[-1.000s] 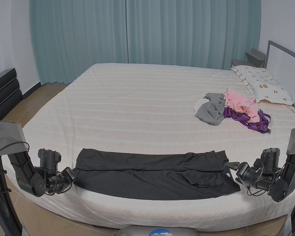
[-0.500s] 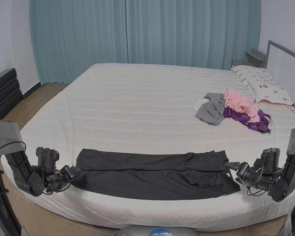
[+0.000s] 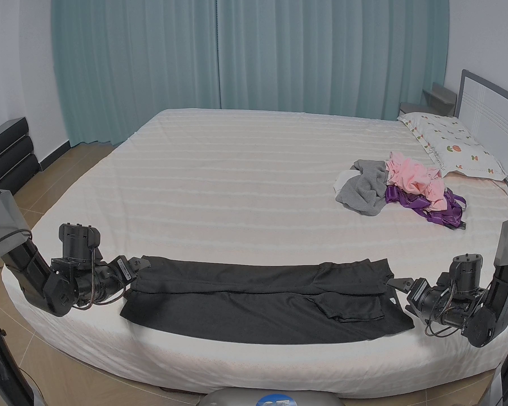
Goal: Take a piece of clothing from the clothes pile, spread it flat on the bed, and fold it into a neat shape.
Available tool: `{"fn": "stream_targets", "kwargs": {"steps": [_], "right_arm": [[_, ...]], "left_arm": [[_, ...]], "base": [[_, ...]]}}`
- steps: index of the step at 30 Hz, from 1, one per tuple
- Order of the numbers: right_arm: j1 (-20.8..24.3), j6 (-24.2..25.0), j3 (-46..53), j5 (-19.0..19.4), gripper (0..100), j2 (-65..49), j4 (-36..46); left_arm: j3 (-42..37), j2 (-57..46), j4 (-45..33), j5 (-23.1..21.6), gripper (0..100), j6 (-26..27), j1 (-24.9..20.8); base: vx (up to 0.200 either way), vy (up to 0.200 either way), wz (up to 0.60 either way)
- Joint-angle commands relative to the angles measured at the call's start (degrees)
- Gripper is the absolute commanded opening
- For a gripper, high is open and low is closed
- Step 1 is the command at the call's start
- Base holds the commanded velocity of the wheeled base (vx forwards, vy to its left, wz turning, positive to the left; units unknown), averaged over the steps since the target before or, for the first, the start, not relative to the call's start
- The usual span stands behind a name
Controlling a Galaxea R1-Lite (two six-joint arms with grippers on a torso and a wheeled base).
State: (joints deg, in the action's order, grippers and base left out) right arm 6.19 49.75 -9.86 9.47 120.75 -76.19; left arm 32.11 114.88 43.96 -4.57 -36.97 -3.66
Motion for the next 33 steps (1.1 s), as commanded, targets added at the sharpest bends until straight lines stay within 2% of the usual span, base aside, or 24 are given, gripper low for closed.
{"fn": "stream_targets", "kwargs": {"steps": [1,5,9,27,33], "right_arm": [[0.05,0.0,0.02,0.02,100,-0.16,-0.01],[0.31,0.0,0.02,0.11,100,0.01,-0.01],[0.93,0.0,0.11,0.02,100,-0.07,-0.01],[1.72,0.26,0.02,0.02,100,0.8,-0.01],[1.72,0.26,0.46,0.02,100,0.63,-0.1]], "left_arm": [[2.87,3.5,-1.42,-2.11,100,6.56,-1.0],[4.54,6.4,-1.07,-2.55,100,12.72,-0.56],[5.33,6.49,-1.24,-2.55,100,15.53,-0.39],[7.62,12.65,1.13,-2.64,100,16.67,0.58],[6.83,12.82,2.27,-5.01,100,17.11,0.67]], "base": [[0.0,0.0,0.0],[0.0,0.0,0.0],[0.0,0.0,0.0],[0.0,0.0,0.0],[0.0,0.0,0.0]]}}
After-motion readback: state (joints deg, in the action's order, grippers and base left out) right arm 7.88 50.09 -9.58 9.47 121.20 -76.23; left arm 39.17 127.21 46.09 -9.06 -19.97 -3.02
